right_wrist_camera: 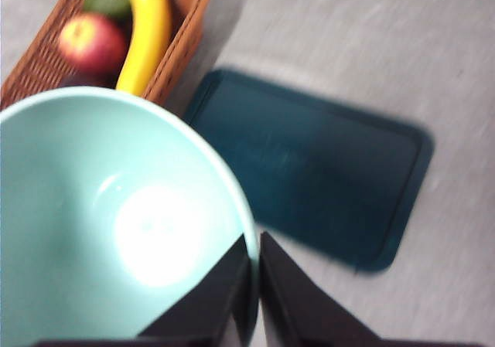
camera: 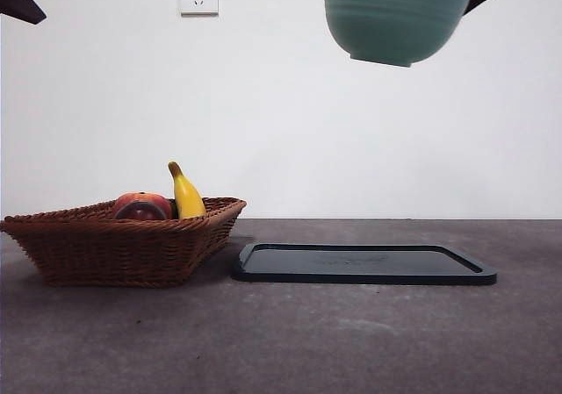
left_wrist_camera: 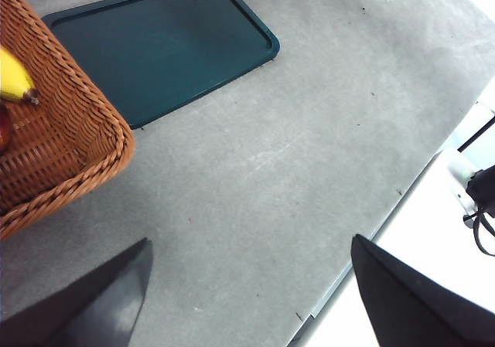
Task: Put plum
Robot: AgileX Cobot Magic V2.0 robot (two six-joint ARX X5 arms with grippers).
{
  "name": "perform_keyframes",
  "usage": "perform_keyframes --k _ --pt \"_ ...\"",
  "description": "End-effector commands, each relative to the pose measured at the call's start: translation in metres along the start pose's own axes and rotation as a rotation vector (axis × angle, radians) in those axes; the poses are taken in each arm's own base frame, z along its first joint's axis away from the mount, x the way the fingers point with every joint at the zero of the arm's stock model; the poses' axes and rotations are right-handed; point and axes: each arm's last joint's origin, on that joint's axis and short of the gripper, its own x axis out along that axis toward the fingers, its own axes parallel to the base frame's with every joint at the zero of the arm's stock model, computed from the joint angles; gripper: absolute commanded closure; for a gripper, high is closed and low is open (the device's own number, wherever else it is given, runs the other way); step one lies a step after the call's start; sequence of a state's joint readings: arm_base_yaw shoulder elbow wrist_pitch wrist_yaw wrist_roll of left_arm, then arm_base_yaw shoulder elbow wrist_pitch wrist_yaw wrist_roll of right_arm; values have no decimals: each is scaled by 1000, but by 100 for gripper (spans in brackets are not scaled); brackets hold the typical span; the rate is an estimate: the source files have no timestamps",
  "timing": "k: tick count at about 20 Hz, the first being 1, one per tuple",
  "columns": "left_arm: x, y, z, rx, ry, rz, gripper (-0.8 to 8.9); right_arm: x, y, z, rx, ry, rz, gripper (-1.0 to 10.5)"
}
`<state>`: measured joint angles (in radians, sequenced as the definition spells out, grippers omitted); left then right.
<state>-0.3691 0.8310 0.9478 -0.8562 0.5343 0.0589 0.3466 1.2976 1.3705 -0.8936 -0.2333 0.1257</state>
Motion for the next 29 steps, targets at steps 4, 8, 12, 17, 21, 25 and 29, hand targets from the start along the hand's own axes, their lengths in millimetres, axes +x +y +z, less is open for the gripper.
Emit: perform_keyframes --k 4,8,12,17,21,25,29 --pt "-1 -1 3 18 -13 -11 411 29 7 -46 -51 100 43 940" --pt "-1 -1 3 18 -13 -11 411 64 12 -80 -58 156 78 940" --pt "-1 -1 4 19 -14 -11 411 94 17 -103 -64 215 98 940" --pt "-1 -1 4 19 -13 -11 411 127 20 -117 -89 308 54 940" --pt "-1 -1 3 18 -13 -11 411 137 20 -120 -92 329 41 940" --pt "-1 -1 4 19 -13 -11 411 137 19 -120 -92 331 38 939" --pt "-1 -1 4 19 -13 -11 411 136 19 -120 -91 336 37 774"
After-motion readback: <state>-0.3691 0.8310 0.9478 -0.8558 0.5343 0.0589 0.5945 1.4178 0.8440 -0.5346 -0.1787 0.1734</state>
